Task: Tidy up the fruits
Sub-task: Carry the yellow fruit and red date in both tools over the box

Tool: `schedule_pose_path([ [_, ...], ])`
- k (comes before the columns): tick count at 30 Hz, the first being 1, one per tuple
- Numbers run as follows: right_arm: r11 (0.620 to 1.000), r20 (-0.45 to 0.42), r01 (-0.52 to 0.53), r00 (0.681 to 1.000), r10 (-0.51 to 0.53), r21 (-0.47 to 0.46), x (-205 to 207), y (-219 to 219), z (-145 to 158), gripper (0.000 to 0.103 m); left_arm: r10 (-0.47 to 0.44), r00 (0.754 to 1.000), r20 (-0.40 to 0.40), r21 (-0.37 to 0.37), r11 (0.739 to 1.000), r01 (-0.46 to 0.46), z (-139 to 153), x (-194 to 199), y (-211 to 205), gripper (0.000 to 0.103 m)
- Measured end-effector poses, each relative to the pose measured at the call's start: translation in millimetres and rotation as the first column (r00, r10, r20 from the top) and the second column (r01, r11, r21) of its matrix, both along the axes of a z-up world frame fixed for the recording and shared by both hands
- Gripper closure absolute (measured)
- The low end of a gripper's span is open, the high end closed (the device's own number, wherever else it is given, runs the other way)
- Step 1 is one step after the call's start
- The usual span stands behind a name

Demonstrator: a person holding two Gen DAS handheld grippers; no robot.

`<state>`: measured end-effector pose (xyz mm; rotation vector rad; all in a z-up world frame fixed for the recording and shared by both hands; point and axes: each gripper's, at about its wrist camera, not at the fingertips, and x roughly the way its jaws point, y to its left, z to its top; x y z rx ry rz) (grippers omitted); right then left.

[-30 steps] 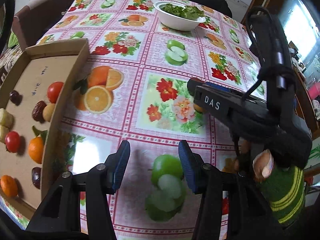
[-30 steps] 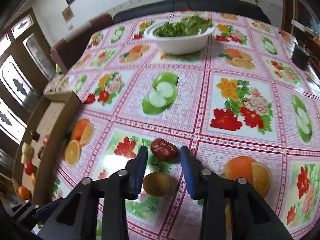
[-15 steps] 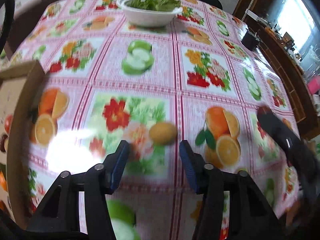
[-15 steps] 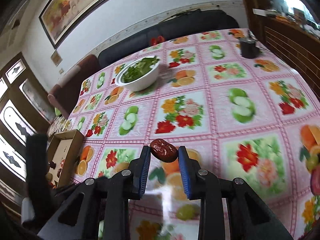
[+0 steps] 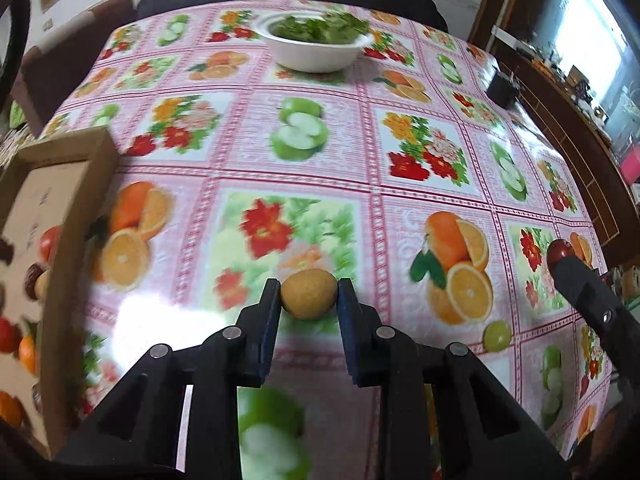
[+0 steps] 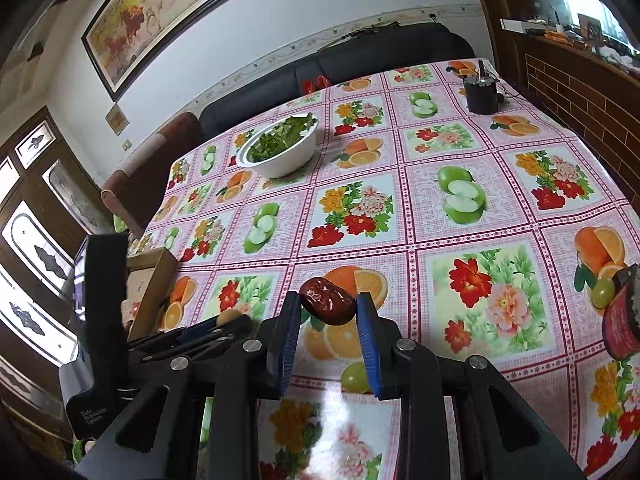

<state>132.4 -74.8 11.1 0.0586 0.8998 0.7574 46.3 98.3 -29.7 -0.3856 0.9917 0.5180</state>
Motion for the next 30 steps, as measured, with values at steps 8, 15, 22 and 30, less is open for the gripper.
schedule_pose_path([
  [8, 0.998, 0.004, -0.055, 0.998, 0.055, 0.007, -22.4, 12.4, 3.6, 0.074, 0.086, 0.996, 0.039, 0.091, 0.992, -0.089, 26.7, -50.1, 6.1, 0.078],
  [15, 0.993, 0.007, -0.121, 0.993, 0.121, 0.003, -44.6, 33.7, 5.0, 0.074, 0.128, 0.989, 0.068, 0.131, 0.982, -0.136, 43.4, -76.9, 11.6, 0.078],
  [22, 0.985, 0.021, -0.172, 0.985, 0.172, 0.0, -63.4, 50.9, 10.3, 0.074, 0.158, 0.984, 0.078, 0.135, 0.977, -0.167, 47.7, -94.7, 21.0, 0.078],
  [30, 0.978, 0.028, -0.206, 0.978, 0.206, -0.008, -76.0, 64.7, 12.7, 0.074, 0.179, 0.98, 0.086, 0.133, 0.973, -0.19, 49.4, -108.5, 28.6, 0.077],
])
